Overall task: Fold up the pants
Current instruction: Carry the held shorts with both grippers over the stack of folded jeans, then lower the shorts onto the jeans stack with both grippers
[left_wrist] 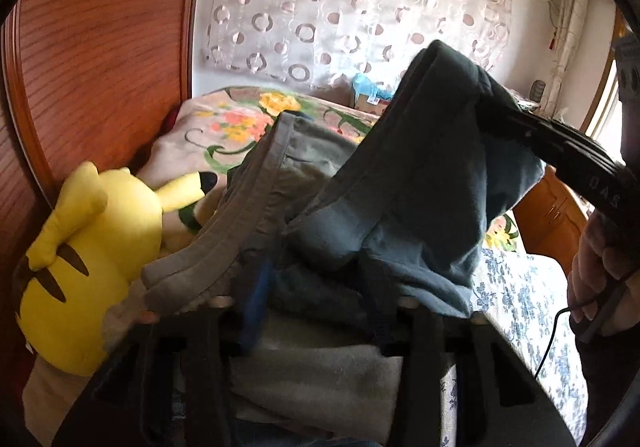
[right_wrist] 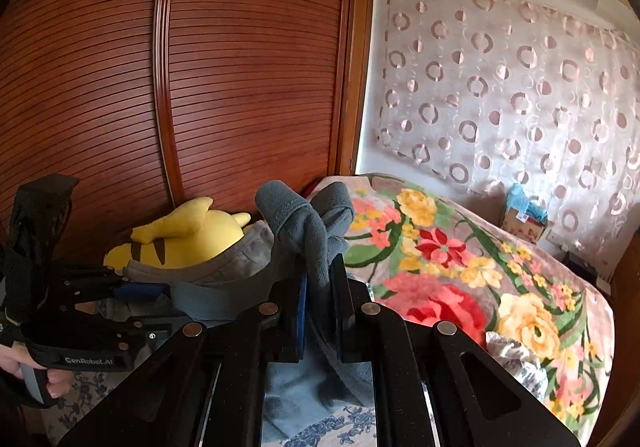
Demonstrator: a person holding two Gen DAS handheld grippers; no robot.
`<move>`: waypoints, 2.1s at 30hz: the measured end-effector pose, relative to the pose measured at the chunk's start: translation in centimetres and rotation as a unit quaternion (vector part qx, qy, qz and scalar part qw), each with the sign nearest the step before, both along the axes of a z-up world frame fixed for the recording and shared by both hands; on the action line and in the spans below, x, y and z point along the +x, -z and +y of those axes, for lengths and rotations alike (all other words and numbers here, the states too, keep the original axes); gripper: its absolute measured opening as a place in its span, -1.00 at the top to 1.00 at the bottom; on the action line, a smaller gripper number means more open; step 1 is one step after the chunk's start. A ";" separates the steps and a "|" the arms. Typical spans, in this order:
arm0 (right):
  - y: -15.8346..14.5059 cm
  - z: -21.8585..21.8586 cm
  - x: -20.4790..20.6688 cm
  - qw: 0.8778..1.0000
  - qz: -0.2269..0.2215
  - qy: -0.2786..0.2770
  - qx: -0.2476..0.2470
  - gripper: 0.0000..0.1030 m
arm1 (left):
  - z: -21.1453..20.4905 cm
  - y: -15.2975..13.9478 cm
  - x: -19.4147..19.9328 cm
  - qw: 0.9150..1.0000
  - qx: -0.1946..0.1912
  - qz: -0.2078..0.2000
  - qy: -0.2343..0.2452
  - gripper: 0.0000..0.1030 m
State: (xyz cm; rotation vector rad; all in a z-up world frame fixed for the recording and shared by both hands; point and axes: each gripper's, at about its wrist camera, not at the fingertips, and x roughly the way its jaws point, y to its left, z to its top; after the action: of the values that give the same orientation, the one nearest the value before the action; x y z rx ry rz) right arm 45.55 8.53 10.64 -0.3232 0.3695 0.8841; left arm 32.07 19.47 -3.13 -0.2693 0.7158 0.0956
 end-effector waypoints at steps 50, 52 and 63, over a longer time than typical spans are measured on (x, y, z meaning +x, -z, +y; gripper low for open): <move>-3.9 -0.9 -4.7 0.994 -0.065 -0.086 -0.021 0.81 | 4.1 -9.6 -13.1 0.988 0.024 -0.151 -0.018 0.86; -1.7 -1.5 -1.9 0.996 -0.047 -0.069 -0.040 0.81 | 4.2 -8.0 -11.4 0.991 0.017 -0.132 -0.014 0.86; 2.3 -2.7 8.1 0.996 0.002 -0.046 -0.075 0.81 | 5.7 -3.6 -6.2 0.996 -0.002 -0.084 -0.021 0.86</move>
State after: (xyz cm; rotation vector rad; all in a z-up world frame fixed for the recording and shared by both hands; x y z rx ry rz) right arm 53.62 5.82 8.32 -0.4797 0.4283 0.9492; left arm 25.83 25.14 0.49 -0.2932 0.5435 0.1107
